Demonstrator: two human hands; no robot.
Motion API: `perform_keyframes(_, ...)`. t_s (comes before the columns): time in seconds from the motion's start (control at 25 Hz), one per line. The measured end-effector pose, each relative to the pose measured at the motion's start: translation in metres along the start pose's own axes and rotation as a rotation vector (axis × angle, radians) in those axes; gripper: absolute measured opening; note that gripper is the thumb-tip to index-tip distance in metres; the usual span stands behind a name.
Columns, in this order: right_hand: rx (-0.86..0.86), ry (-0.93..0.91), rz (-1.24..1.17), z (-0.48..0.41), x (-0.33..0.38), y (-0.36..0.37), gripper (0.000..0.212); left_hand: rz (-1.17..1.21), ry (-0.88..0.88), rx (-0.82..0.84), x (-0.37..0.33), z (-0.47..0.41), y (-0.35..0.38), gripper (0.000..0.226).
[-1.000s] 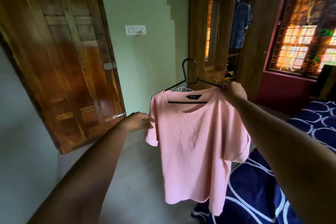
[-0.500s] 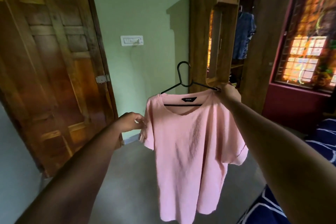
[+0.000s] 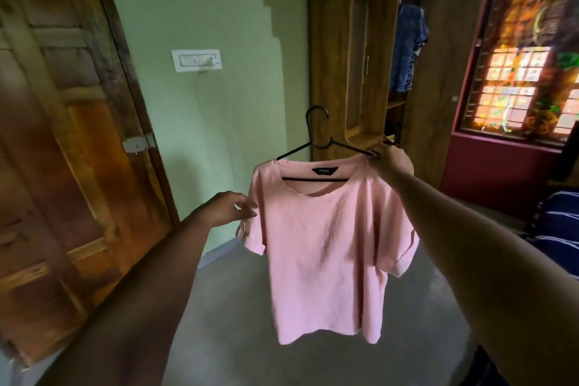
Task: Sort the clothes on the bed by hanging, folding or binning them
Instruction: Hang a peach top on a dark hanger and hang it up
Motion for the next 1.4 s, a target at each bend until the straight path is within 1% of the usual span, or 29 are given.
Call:
perform_keyframes(0.12,-0.010,0.098,-0.025,-0.040,0.004,0.031,0.024,-0.037,0.042,0.028,0.021,-0.057,-0.018,0.026)
perform_keyframes(0.24,-0.037,0.195,-0.032,-0.069,0.007,0.051,0.024,-0.060,0.071,0.090,0.036,-0.106,-0.027,0.021)
perform_keyframes(0.32,-0.034,0.228,-0.044,-0.077,0.002,0.057,0.019,-0.003,0.070,0.091,0.040,-0.133,-0.030,0.018)
perform_keyframes(0.4,-0.047,0.297,-0.065,-0.081,-0.013,0.061,0.017,0.042,0.094,0.107,0.039,-0.162,-0.027,0.020)
perform_keyframes(0.56,-0.107,0.401,-0.032,-0.095,-0.054,0.054,0.017,0.057,0.202,0.154,0.018,-0.216,-0.003,0.025)
perform_keyframes(0.72,-0.197,0.475,0.014,-0.115,-0.102,0.034,0.015,0.079,0.289,0.172,-0.022,-0.275,0.028,0.029)
perform_keyframes(0.88,-0.202,0.592,0.065,-0.148,-0.159,0.040,0.015,0.136,0.341,0.245,-0.071,-0.352,0.083,0.030)
perform_keyframes(1.0,-0.170,0.581,0.126,-0.179,-0.202,0.046,0.016,0.101,0.341,0.333,-0.113,-0.408,0.138,0.033)
perform_keyframes(1.16,-0.156,0.570,0.149,-0.226,-0.283,0.036,0.017,0.006,0.316,0.407,-0.180,-0.494,0.207,0.037)
perform_keyframes(1.32,-0.200,0.570,0.197,-0.271,-0.358,0.010,0.020,0.037,0.368,0.448,-0.248,-0.555,0.265,0.044)
perform_keyframes(1.4,-0.223,0.604,0.208,-0.285,-0.397,0.002,0.020,0.058,0.392,0.475,-0.276,-0.581,0.297,0.045)
Point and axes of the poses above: each hand's wrist, its own z-axis away from the middle knuckle, its own y-axis out of the palm, x = y × z, the point moved 8 cm from there along -z, towards the middle knuckle, and after that the axes turned 10 degrees about z, right-handed, at the moved point
